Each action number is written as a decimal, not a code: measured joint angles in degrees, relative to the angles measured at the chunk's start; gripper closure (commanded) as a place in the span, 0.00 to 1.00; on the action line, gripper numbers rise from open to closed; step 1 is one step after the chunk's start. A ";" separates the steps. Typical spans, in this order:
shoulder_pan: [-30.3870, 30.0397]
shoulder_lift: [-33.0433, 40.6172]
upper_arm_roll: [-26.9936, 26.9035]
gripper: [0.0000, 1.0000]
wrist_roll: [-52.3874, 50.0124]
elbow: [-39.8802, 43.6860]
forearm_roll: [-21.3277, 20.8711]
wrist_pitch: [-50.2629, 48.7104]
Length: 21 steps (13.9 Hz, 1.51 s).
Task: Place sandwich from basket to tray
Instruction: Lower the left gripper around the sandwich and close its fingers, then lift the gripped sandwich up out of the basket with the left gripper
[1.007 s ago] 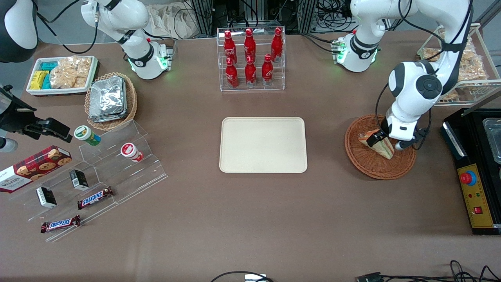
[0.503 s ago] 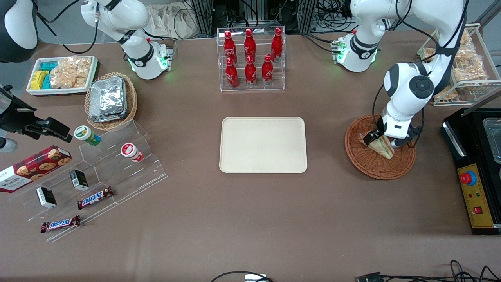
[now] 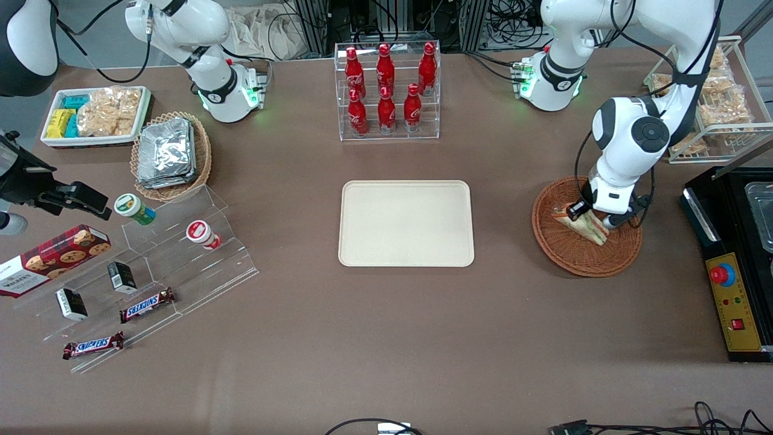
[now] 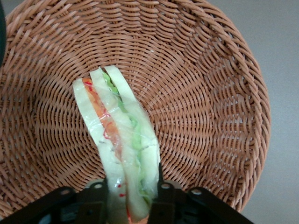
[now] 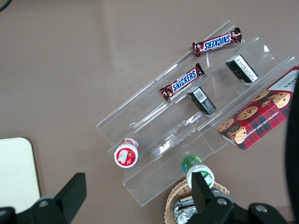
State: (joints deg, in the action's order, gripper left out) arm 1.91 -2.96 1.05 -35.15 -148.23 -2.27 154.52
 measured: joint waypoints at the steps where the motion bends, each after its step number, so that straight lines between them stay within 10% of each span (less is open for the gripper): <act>1: 0.00 0.06 -0.05 0.82 0.00 0.02 0.00 0.00; 21: 6.79 18.41 0.69 0.83 38.20 7.72 4.03 -26.67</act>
State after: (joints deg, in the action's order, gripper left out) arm 8.70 15.45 1.73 3.06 -140.51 1.76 127.84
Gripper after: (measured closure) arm 0.824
